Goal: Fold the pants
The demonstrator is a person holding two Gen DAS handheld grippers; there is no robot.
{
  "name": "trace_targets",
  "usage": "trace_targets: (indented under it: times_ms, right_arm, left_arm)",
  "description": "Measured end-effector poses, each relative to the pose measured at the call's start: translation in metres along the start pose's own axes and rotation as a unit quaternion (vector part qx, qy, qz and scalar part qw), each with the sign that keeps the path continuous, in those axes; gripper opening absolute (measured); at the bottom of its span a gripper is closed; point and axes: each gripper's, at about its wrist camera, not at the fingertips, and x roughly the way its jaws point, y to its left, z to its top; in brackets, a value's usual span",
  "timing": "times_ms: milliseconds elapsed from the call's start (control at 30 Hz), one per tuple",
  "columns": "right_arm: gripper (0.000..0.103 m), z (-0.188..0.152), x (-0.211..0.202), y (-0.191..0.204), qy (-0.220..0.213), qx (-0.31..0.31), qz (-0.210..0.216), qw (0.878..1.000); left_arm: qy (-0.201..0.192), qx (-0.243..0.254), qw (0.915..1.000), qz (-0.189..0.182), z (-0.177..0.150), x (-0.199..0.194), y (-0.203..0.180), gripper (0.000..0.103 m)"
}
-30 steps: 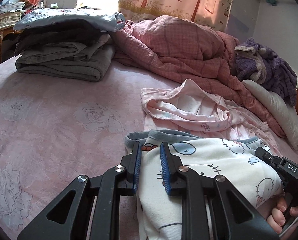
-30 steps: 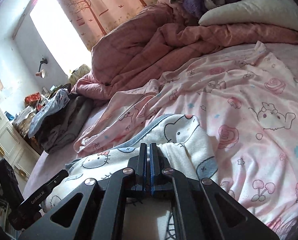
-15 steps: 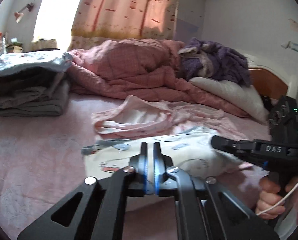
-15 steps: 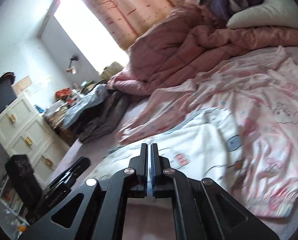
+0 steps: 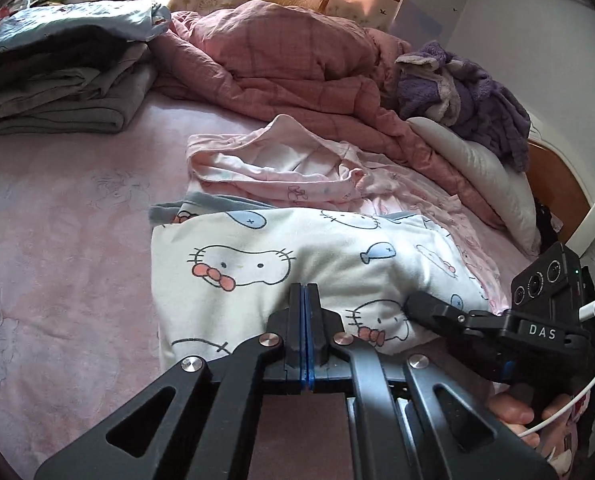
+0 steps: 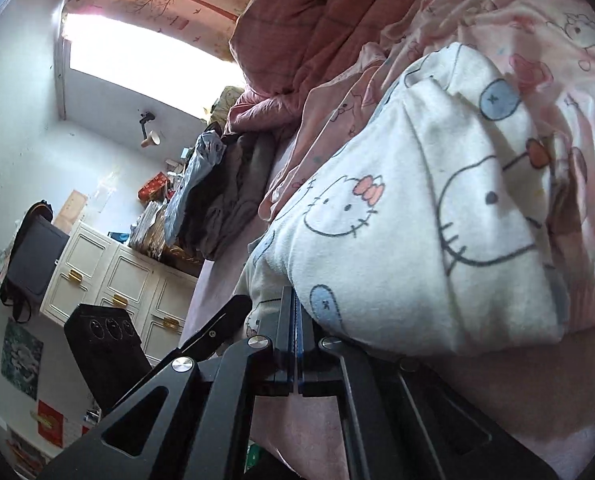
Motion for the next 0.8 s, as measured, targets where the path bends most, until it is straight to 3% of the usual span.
trace_targets:
  times_ms: [167, 267, 367, 533, 700, 733, 800]
  right_arm:
    - [0.0, 0.003, -0.02, -0.014, -0.025, 0.023, -0.004, 0.999]
    - [0.0, 0.009, -0.039, -0.026, -0.061, 0.029, -0.048, 0.997]
    - [0.0, 0.011, -0.044, -0.035, -0.054, 0.041, -0.034, 0.997]
    - [0.0, 0.006, -0.049, -0.014, -0.066, -0.004, -0.084, 0.994]
    - [0.002, -0.006, -0.044, 0.021, -0.019, -0.074, -0.087, 0.993]
    - [0.006, -0.009, -0.045, 0.024, -0.017, -0.075, -0.08, 0.994]
    - [0.025, -0.012, -0.047, 0.026, -0.01, -0.071, -0.072, 0.995]
  left_arm:
    - [-0.006, 0.006, 0.9998, 0.019, -0.003, -0.004, 0.0, 0.003]
    - [-0.003, -0.002, 0.9999, 0.014, -0.003, -0.003, 0.004, 0.003]
    - [-0.005, 0.009, 0.9996, 0.025, -0.004, -0.004, 0.0, 0.003]
    - [-0.005, 0.013, 0.9993, 0.035, -0.003, -0.003, -0.002, 0.003]
    - [-0.005, 0.015, 0.9989, 0.044, -0.003, -0.002, -0.002, 0.003]
    - [-0.006, 0.016, 0.9989, 0.044, -0.003, -0.003, -0.002, 0.003]
    - [-0.018, 0.019, 0.9989, 0.038, -0.005, -0.01, -0.003, 0.003]
